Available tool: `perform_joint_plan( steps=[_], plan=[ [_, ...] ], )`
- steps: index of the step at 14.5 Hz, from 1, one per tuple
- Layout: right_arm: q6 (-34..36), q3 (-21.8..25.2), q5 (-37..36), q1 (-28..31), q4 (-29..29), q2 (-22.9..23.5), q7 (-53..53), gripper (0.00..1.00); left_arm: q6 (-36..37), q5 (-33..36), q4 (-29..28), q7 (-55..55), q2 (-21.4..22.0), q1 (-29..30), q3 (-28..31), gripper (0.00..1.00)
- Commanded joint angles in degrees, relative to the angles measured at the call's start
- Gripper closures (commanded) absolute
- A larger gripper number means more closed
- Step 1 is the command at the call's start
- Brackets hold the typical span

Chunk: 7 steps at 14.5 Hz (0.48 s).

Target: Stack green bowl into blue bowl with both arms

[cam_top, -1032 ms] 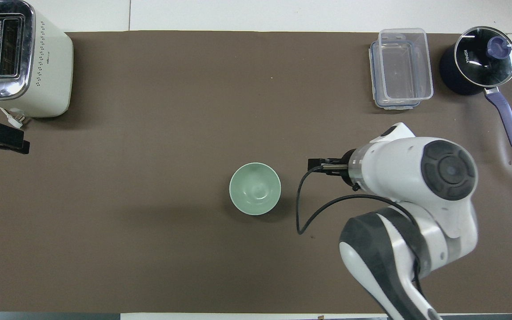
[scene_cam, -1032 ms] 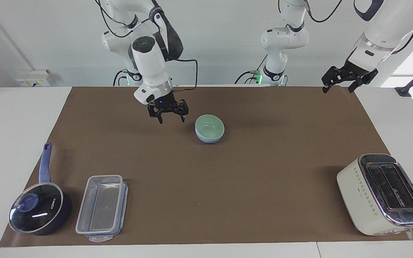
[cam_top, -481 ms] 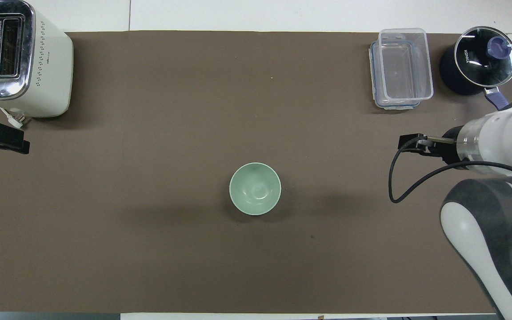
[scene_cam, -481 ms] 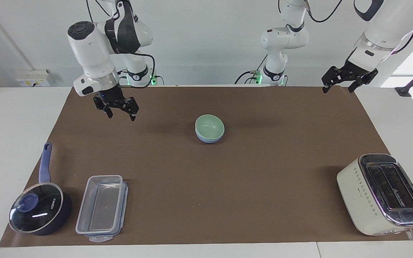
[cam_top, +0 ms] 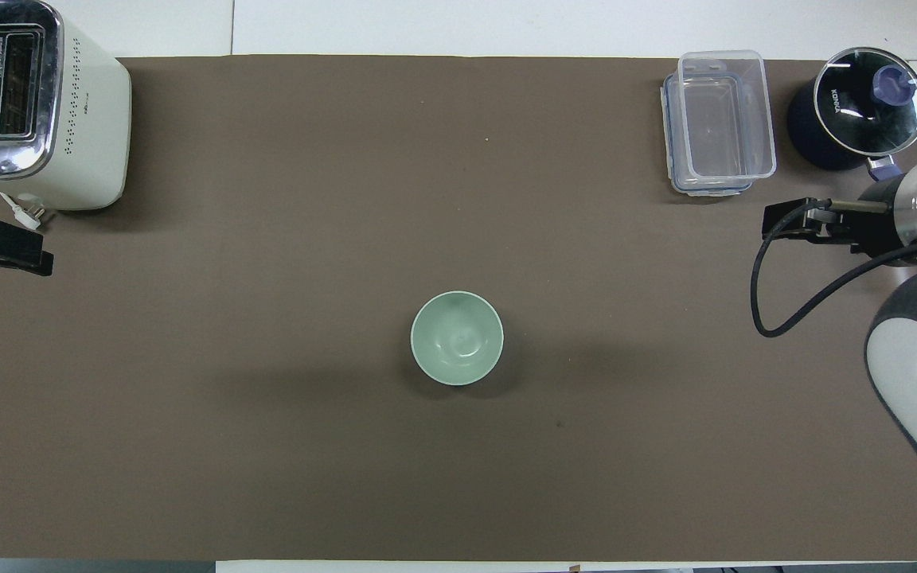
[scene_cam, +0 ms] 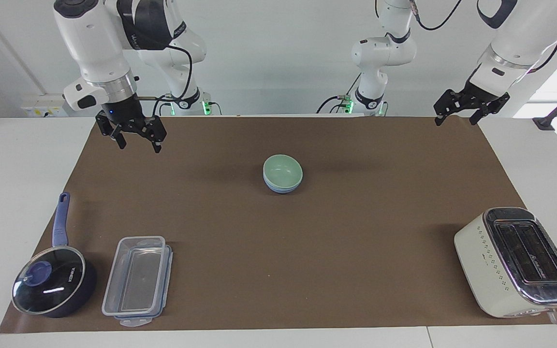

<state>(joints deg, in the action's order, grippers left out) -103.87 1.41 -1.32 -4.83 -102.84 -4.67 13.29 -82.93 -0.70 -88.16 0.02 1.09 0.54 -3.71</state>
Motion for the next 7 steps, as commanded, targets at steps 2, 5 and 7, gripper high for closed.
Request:
perform_joint_plan(
  steps=[2,5,7],
  plan=[
    [5.15,-0.36,-0.62,2.81,5.09,1.68,-3.97,0.0,-1.0,1.23,-2.19,0.33,1.81,0.69,-0.43,0.0],
    [12.18,-0.45,-0.62,3.43,10.19,3.61,-3.98,0.0,-1.0,1.23,-2.19,0.33,1.81,0.69,-0.43,0.0],
    [12.46,-0.45,-0.44,3.78,9.24,3.09,-3.89,0.0,-1.0,1.23,-2.19,0.33,1.81,0.69,-0.43,0.0]
  ],
)
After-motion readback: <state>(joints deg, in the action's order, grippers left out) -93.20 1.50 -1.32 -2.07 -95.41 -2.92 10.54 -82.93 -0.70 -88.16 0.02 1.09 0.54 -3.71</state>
